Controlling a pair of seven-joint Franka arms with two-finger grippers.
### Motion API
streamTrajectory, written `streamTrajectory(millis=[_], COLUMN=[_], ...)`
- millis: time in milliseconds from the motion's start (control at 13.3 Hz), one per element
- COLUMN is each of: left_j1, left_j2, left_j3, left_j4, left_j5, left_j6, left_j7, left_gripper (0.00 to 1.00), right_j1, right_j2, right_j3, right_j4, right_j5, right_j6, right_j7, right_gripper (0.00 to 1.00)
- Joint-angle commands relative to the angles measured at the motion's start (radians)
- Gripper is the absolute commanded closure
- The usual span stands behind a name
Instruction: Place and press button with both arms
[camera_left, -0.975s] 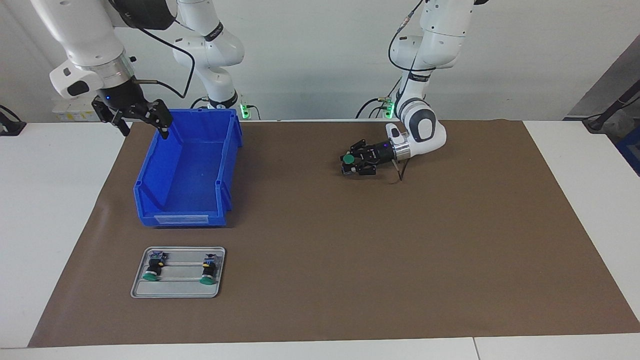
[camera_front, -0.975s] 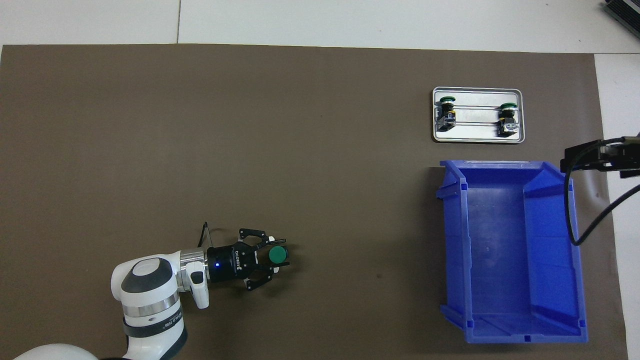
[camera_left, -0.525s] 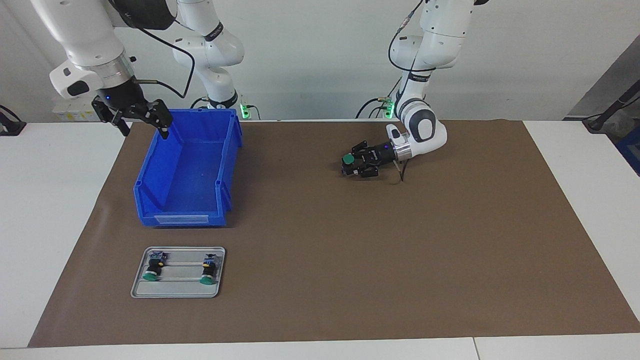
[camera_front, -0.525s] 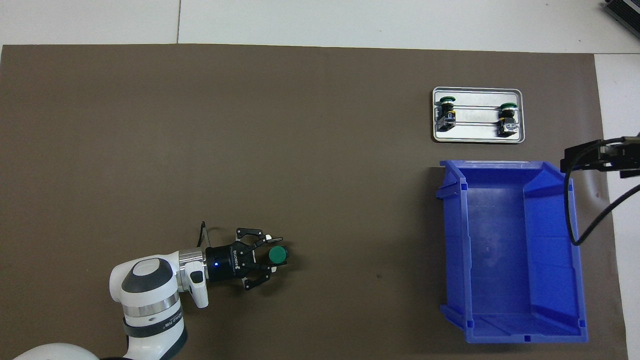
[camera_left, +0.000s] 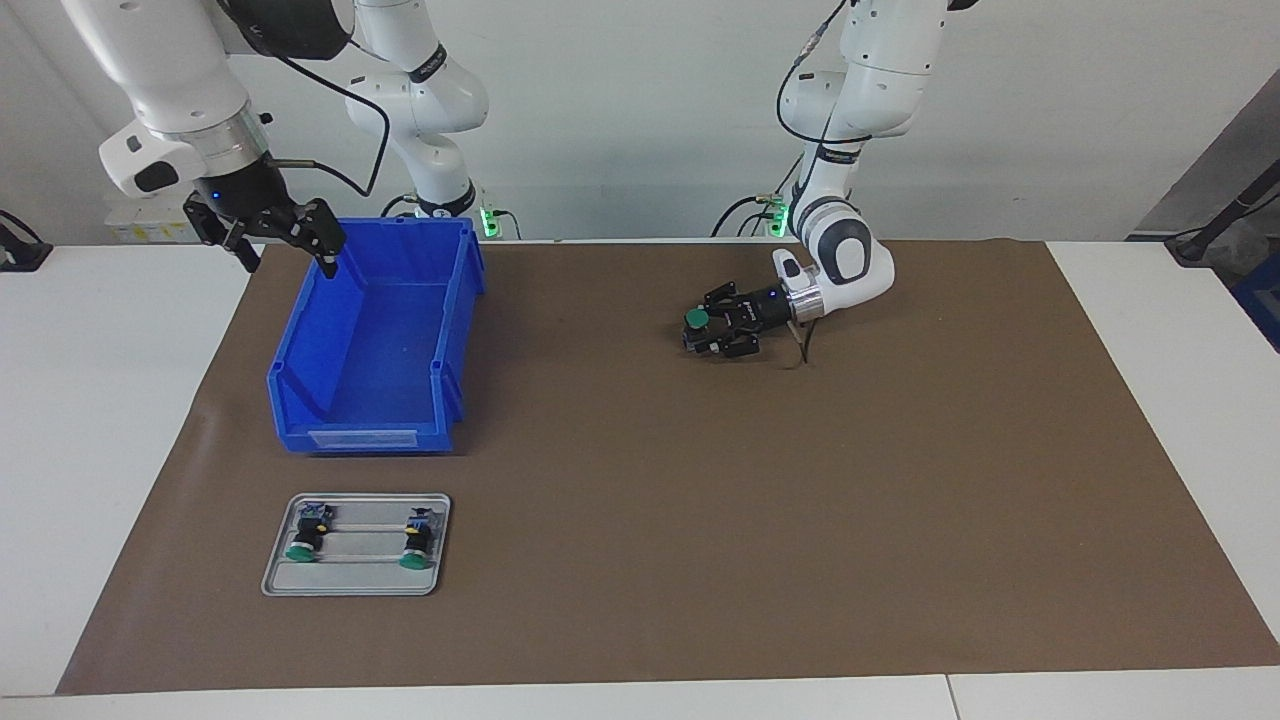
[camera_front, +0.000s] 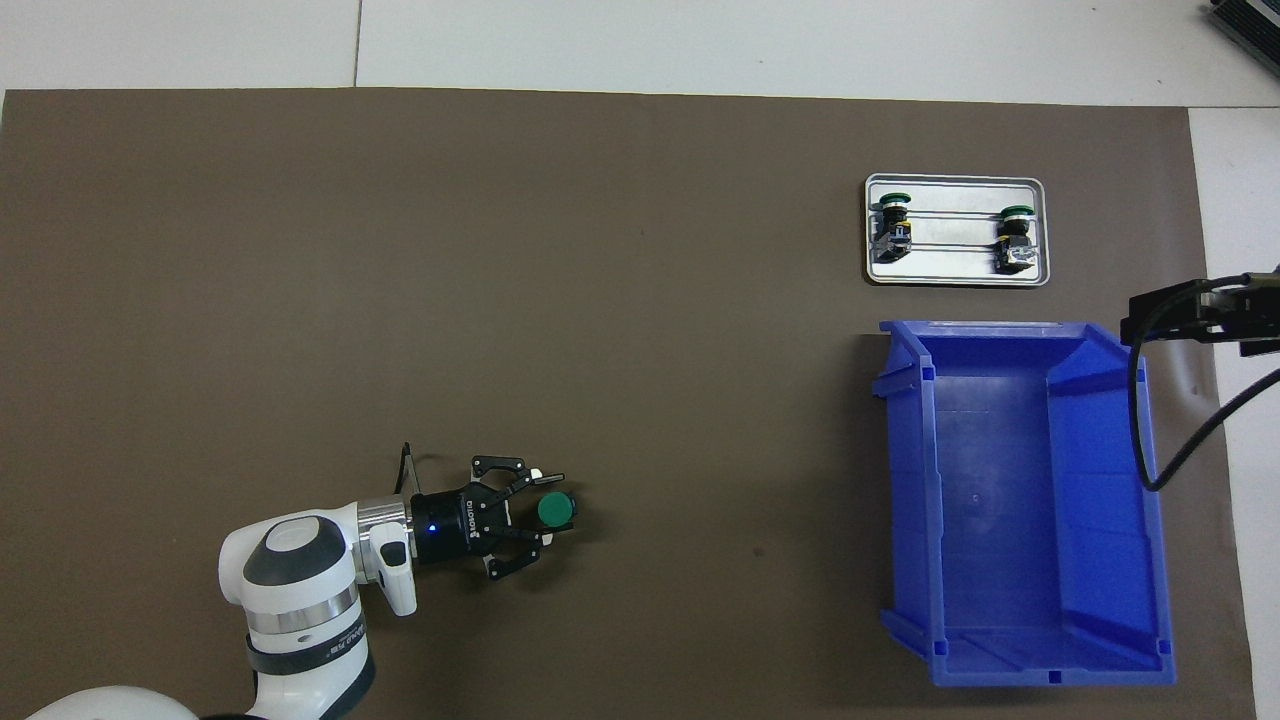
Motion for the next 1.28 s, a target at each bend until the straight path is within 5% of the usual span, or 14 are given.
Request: streamTrajectory(millis=[0, 150, 300, 1201], left_j1=[0.001, 0.001, -0.005, 0.003], left_j2=[0.002, 0.002, -0.003, -0.044], left_j3=[0.0, 0.0, -0.002, -0.005], left_j4=[-0.011, -0.011, -0.011, 0.053], left_j5=[-0.023, -0.023, -0.023, -0.023], left_j6=[0.005, 0.005, 0.005, -0.033], left_j7=[0.094, 0.093, 0.074, -0.016], left_gripper=[0.19, 0.16, 0.0, 0.01], right_j1=[-0.013, -0.013, -0.013, -0.013], right_j2=[-0.016, -0.016, -0.016, -0.016], right_j3=[0.012, 0.012, 0.012, 0.012], right_j4=[-0.012, -0.012, -0.012, -0.012], right_j5=[-0.001, -0.001, -0.001, -0.001], right_j6=[-0.009, -0.009, -0.009, -0.009], right_j7=[-0.021, -0.021, -0.021, -0.021], right_gripper=[0.0, 0.0, 0.0, 0.0])
